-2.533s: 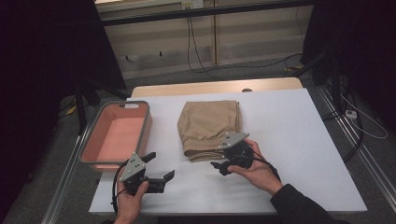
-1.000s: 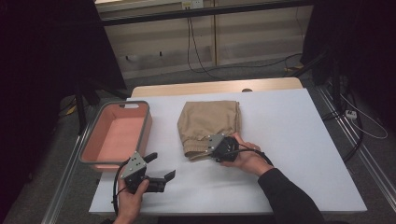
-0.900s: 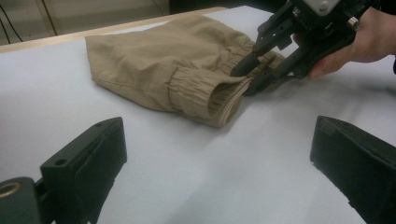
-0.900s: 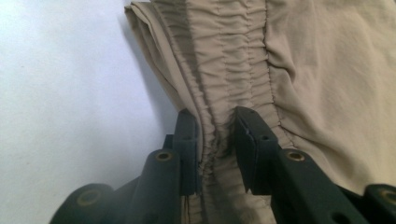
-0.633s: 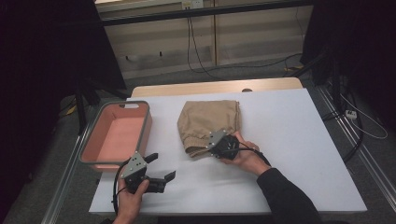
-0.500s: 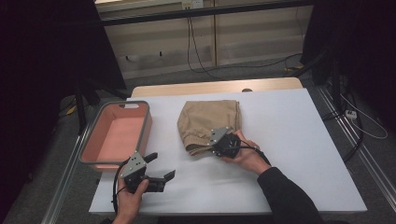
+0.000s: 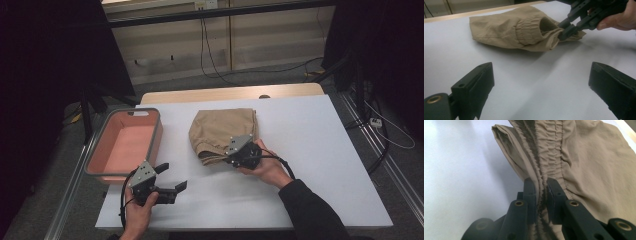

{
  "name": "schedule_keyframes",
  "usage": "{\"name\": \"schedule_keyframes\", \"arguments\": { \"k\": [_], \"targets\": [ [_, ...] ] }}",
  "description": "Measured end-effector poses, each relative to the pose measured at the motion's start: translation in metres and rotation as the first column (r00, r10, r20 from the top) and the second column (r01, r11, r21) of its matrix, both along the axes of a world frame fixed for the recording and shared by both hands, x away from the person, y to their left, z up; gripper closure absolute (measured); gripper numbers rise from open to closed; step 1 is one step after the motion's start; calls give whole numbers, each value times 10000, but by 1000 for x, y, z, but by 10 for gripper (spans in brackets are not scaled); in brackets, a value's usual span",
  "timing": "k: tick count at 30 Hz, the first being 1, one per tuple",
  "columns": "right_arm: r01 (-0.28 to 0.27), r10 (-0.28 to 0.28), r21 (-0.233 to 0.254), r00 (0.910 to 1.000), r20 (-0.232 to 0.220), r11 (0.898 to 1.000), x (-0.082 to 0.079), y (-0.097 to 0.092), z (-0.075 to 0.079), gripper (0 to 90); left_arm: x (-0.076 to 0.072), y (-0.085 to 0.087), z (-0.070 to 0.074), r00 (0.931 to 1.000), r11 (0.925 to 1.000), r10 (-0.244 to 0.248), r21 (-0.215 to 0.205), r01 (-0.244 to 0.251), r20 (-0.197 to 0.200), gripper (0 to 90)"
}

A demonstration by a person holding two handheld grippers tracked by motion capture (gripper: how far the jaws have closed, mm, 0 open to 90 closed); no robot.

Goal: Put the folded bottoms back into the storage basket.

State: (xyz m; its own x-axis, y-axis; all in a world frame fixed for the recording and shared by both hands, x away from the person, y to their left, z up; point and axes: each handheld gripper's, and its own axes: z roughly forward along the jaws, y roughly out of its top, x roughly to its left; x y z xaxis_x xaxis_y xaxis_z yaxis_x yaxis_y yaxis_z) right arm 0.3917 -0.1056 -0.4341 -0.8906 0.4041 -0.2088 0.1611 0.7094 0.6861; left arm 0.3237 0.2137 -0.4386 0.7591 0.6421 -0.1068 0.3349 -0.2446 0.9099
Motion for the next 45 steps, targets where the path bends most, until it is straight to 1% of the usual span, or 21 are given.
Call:
{"name": "schedule_keyframes", "arguments": {
  "k": [5,7,9,11,12,13,16,18,22,24,27,28,31,32,34,36,38,39,41,44,45],
  "targets": [
    [-72,73,206,10000,-65,9998,-5,0,4,794,2,-3,3,9999,9998,-112,-136,112,-26,51],
    [-95,97,238,9999,-96,9997,-8,0,5,794,3,-4,5,9998,9996,-163,-233,160,-147,52],
    [-226,226,116,9997,-29,9997,-14,1,7,794,4,-5,8,9998,9998,-147,-118,145,-137,52],
    [-242,243,245,9997,-60,9994,-19,0,7,794,4,-8,11,9999,9997,55,236,-53,-104,48],
    [-240,242,243,9997,-82,9994,-21,0,7,794,5,-9,12,9998,9997,-90,240,95,-187,48],
    [-240,242,231,9997,-78,9994,-23,-1,7,794,6,-10,13,9992,9994,-317,161,321,-244,44],
    [-227,231,305,9997,-123,9993,-27,-2,6,794,11,-13,17,9991,9997,-231,-6,231,-344,50],
    [-267,270,317,9996,-89,9991,-30,-2,7,794,16,-16,19,9996,9997,-156,159,159,-219,52],
    [-362,365,369,9993,-87,9987,-35,-4,10,794,29,-24,21,9992,9993,266,262,-258,-288,55],
    [-346,350,453,9994,-84,9984,-37,-7,11,794,36,-28,19,9990,9990,287,361,-275,-342,44],
    [-378,384,463,9992,-112,9982,-41,-9,10,794,45,-32,19,9980,9997,213,156,-204,-593,46],
    [-405,409,454,9991,-81,9981,-43,-10,10,794,47,-33,20,9983,9993,300,222,-289,-497,48],
    [-448,455,522,9989,-133,9976,-47,-10,10,794,54,-39,23,9992,9957,389,845,-385,-31,47],
    [-469,475,495,9988,-108,9977,-49,-10,10,794,57,-41,23,9992,9942,406,994,-405,8,47],
    [-489,494,482,9987,-96,9976,-53,-10,10,794,63,-43,24,9992,9954,393,875,-395,47,45],
    [-524,525,393,9986,-8,9979,-57,-9,11,794,68,-44,24,9991,9946,404,954,-416,147,43],
    [-622,624,420,9980,-47,9972,-61,-8,11,794,73,-45,24,9991,9951,416,895,-410,-58,37],
    [-651,652,406,9979,-12,9971,-62,-7,12,794,76,-46,24,9988,9964,432,735,-415,-219,40],
    [-695,697,483,9976,-26,9964,-65,-7,12,794,82,-47,24,9986,9968,494,633,-481,-186,45],
    [-731,737,505,9972,-100,9960,-69,-5,12,794,92,-51,22,9974,9965,576,632,-549,-428,45],
    [-770,775,488,9970,-81,9958,-70,-5,11,794,96,-53,21,9969,9951,672,753,-640,-399,45]
  ]
}}
